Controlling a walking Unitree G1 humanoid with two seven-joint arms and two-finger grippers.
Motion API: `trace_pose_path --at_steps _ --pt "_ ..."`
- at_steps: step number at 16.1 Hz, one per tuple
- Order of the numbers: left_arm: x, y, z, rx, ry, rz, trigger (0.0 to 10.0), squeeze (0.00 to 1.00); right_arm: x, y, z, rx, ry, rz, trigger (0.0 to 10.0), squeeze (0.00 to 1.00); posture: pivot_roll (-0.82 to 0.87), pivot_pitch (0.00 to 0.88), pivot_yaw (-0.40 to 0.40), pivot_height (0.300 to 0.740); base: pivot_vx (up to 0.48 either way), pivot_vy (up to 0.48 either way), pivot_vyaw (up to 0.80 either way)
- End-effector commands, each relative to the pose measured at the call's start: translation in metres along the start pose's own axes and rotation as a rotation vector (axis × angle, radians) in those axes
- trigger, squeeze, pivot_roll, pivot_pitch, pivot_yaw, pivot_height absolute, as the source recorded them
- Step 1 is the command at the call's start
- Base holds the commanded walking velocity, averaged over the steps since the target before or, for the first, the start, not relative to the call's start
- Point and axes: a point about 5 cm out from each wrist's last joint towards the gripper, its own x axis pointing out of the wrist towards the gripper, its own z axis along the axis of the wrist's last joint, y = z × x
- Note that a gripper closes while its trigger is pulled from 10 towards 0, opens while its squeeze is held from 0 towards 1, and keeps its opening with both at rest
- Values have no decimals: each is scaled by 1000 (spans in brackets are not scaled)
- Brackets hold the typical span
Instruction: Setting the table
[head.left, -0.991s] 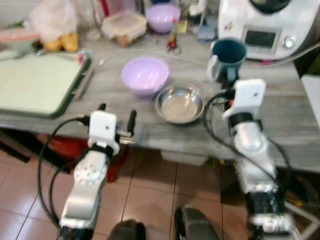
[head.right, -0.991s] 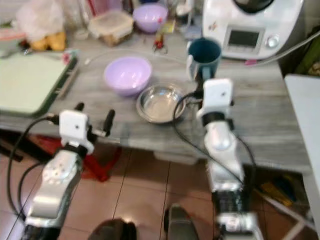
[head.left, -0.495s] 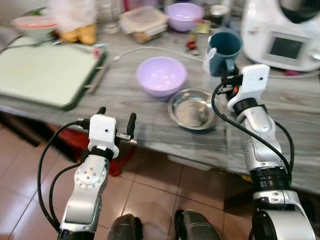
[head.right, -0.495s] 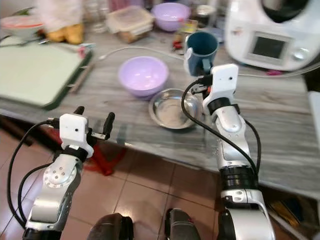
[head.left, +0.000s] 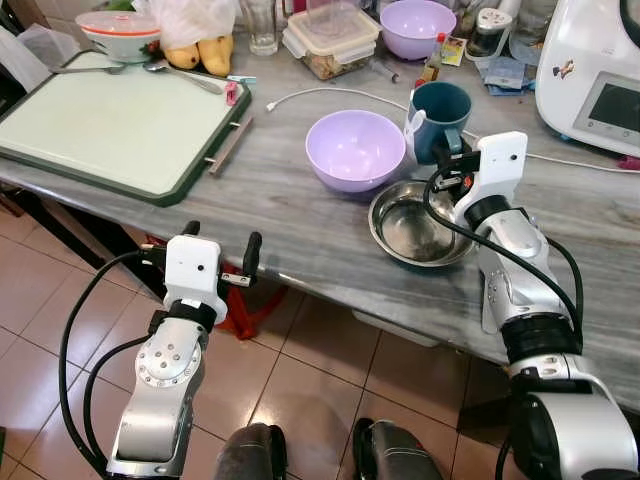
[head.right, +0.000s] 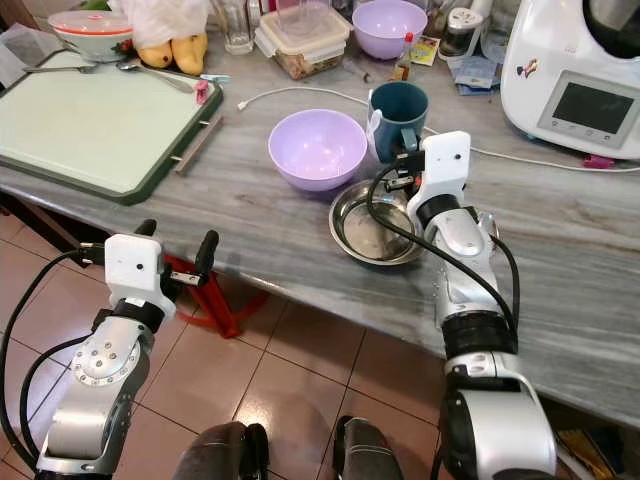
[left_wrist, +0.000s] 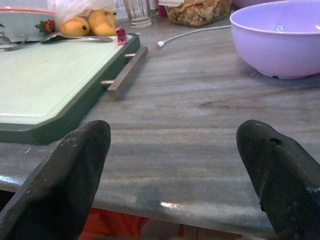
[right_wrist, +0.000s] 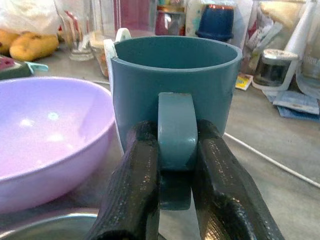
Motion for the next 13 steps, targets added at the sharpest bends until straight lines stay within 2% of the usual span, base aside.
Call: trace_pose_path --at_steps 1,3,6,7,8,13 --pt "-3 1 2 12 3 -9 10000 0 1 -5 2 -16 -10 -26 10000 0 56 210 47 740 0 0 0" --pt "-5 2 2 13 9 -11 10000 0 -4 -6 -7 -40 16 -59 10000 0 57 214 49 740 0 0 0" --pt "-5 2 2 14 15 -15 10000 0 -12 -8 -15 -21 38 -97 10000 0 52 214 52 740 0 0 0" --pt "-4 1 2 14 16 -18 10000 0 -16 -8 -19 -22 51 -106 10000 576 51 213 53 740 0 0 0" --pt "-4 1 1 14 17 -21 10000 0 -19 -6 -19 -14 48 -106 10000 1000 51 211 52 740 0 0 0" --pt "-2 1 1 11 17 -21 10000 0 -28 -6 -18 -23 36 -137 10000 1000 39 205 47 740 0 0 0"
